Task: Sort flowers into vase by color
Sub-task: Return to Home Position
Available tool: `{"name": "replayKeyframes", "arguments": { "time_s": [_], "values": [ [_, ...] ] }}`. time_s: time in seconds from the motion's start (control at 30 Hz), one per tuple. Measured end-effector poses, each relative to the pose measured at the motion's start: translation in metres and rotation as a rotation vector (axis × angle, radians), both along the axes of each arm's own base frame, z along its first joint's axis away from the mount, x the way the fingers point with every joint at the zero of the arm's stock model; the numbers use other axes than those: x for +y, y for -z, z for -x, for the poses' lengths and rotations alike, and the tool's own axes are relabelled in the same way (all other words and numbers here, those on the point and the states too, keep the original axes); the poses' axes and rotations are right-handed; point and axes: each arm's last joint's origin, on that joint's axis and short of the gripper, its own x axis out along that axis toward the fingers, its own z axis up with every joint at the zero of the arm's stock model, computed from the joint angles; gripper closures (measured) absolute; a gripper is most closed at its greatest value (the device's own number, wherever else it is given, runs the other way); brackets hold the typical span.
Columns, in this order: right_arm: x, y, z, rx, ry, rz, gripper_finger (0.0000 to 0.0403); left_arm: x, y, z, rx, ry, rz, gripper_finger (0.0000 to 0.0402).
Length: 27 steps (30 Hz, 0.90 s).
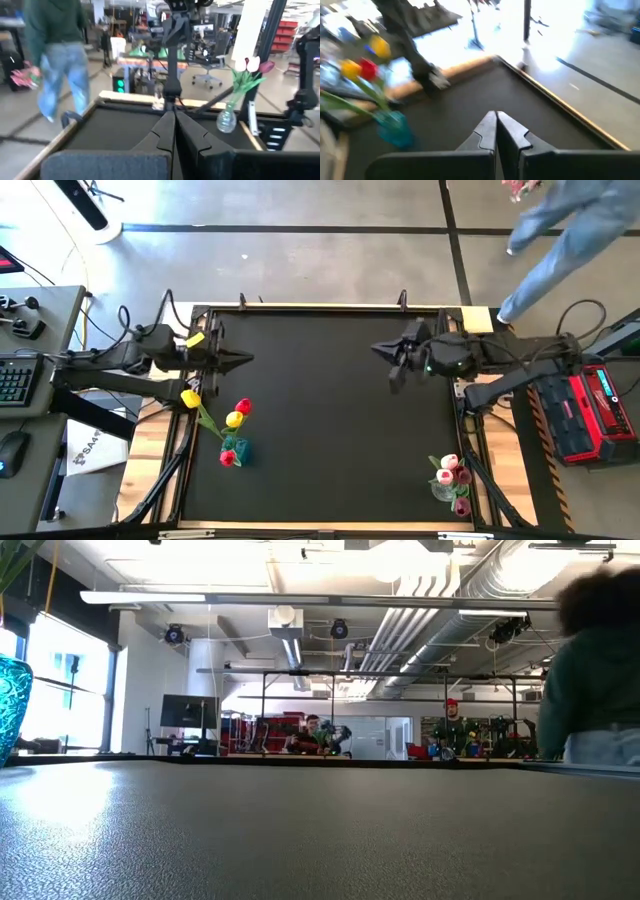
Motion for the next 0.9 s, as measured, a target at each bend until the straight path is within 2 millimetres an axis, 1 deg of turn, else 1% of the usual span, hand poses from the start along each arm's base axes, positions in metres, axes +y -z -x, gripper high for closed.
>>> {"name": "replayKeyframes", "arguments": {
  "time_s": [0.1,0.23,0.33,0.47,0.53,0.67,0.77,0.9],
  "values": [
    [-0.002,0.018,-0.006,-0.161,-0.087,-0.014,0.0403,-0.001,0.004,-0.006,0.024,0.029,0.04,0.0401],
    [-0.007,0.043,-0.019,-0.36,-0.223,-0.022,0.0403,-0.001,0.008,-0.017,0.062,0.044,0.023,0.0401],
    [-0.014,0.061,-0.023,-0.455,-0.301,-0.043,0.0403,-0.001,0.01,-0.023,0.068,0.042,-0.01,0.0401],
    [-0.022,0.086,-0.024,-0.457,-0.317,-0.069,0.0403,0.001,0.009,-0.024,0.067,-0.005,-0.043,0.0401],
    [-0.026,0.094,-0.022,-0.45,-0.304,-0.053,0.0403,0.003,0.01,-0.022,0.083,-0.04,-0.068,0.0401],
    [-0.033,0.108,-0.017,-0.453,-0.297,-0.031,0.0403,0.003,0.011,-0.012,0.109,-0.038,-0.134,0.0401],
    [-0.038,0.109,-0.011,-0.48,-0.309,-0.023,0.0403,0.003,0.014,-0.002,0.105,-0.048,-0.133,0.0401],
    [-0.046,0.112,-0.004,-0.486,-0.289,0.024,0.0403,0.004,0.031,0.013,0.083,-0.066,-0.099,0.0401]
  ]
}}
